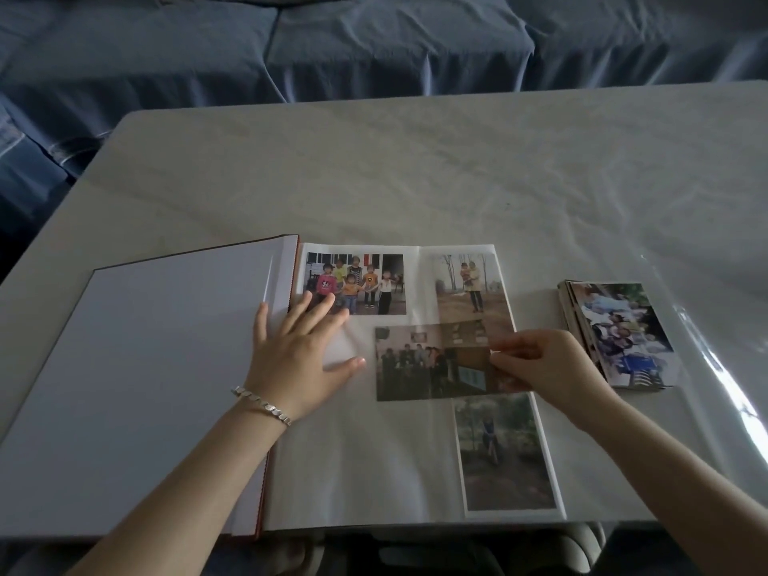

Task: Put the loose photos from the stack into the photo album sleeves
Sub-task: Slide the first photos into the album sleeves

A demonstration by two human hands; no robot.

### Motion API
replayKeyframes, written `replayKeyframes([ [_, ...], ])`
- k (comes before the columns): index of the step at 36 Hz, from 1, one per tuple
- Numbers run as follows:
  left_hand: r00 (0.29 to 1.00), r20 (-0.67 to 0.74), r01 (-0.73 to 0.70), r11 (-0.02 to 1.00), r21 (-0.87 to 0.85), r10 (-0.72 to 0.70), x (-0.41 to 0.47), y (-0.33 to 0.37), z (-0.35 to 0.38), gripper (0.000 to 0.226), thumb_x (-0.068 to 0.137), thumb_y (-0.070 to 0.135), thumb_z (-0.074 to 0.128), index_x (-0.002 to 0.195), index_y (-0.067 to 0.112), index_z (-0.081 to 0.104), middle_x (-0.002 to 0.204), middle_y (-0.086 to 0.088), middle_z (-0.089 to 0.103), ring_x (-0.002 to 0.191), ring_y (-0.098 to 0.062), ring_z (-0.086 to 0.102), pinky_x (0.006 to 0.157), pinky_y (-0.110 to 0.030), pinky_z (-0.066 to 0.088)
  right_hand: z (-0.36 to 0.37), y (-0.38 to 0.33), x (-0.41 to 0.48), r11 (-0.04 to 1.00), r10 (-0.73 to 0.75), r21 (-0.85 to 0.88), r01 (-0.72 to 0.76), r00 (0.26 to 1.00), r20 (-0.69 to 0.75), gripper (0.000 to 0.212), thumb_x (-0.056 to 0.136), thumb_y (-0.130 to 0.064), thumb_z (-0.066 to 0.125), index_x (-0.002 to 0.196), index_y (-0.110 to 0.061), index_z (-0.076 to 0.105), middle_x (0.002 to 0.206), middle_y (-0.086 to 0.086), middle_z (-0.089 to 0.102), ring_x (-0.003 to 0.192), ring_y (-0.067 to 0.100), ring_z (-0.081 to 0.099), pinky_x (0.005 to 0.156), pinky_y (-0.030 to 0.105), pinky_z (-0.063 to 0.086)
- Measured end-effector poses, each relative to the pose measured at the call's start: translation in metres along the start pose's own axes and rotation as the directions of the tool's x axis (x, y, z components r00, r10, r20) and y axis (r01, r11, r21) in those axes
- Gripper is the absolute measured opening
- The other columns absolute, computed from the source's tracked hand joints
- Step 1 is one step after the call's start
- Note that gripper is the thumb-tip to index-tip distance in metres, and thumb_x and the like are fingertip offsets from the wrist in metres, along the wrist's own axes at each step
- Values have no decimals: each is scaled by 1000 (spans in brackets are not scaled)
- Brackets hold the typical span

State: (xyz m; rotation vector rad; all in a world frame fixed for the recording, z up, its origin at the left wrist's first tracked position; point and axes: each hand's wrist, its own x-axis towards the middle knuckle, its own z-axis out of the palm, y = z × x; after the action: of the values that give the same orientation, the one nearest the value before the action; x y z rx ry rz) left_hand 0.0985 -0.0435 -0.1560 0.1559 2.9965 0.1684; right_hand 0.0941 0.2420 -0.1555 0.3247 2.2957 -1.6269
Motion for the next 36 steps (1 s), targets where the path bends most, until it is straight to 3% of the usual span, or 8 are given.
replayKeyframes([
  [9,1000,15,-7,1000,3,7,1,-1,0,69,84,70,32,145,40,21,156,16,4,144,-7,-4,112,-48,-12,36,-7,-2,997,-58,-49,59,998,21,15,80,-2,69,88,-13,74,69,-6,72,61,13,69,60,29,58],
  [11,1000,10,-11,1000,-1,11,0,-1,0,65,87,67,29,146,40,21,156,16,5,144,-7,-4,111,-47,-13,47,-11,-3,997,-63,-34,65,997,49,14,81,-2,68,89,-13,74,64,-9,71,58,10,68,56,24,56],
  [14,1000,1,-17,1000,10,17,0,0,-1,59,91,61,27,146,38,23,156,15,7,144,-8,-2,111,-48,-12,61,-18,-4,999,-40,-31,43,995,87,12,82,-4,67,87,-13,72,58,-10,68,53,6,66,49,15,50],
  [20,1000,-4,-15,1000,16,15,0,0,-1,52,95,54,28,145,38,25,156,16,7,144,-8,-1,111,-46,-13,64,-26,-3,996,85,-18,-83,988,130,10,86,-13,64,80,-15,72,61,-2,70,52,8,66,47,17,50],
  [24,1000,-5,-17,1000,11,17,1,-1,0,52,95,53,28,145,38,25,156,16,7,144,-8,-1,111,-46,-14,66,-25,-6,995,84,-62,-80,994,74,9,79,-27,73,76,-19,71,57,-6,69,52,8,65,44,16,47],
  [28,1000,1,-16,1000,25,16,1,-1,1,53,95,54,27,145,38,24,156,15,6,144,-8,-2,111,-46,-14,73,-26,-10,989,2,-145,-3,1000,-4,19,73,-30,79,63,-24,64,47,-12,61,39,-4,54,37,9,37],
  [33,1000,1,-18,1000,18,18,1,0,0,53,95,54,27,145,38,24,156,15,6,144,-8,-1,111,-46,-14,80,-23,-16,973,-75,-226,51,992,-102,22,73,-27,80,65,-28,59,61,-12,62,49,0,56,40,6,37],
  [36,1000,-2,-15,1000,19,15,1,0,0,52,95,54,28,145,38,25,156,15,7,144,-8,-1,111,-47,-13,80,-23,-18,966,-95,-248,68,991,-99,19,74,-25,78,62,-26,63,59,-11,62,49,-4,55,40,7,37],
])
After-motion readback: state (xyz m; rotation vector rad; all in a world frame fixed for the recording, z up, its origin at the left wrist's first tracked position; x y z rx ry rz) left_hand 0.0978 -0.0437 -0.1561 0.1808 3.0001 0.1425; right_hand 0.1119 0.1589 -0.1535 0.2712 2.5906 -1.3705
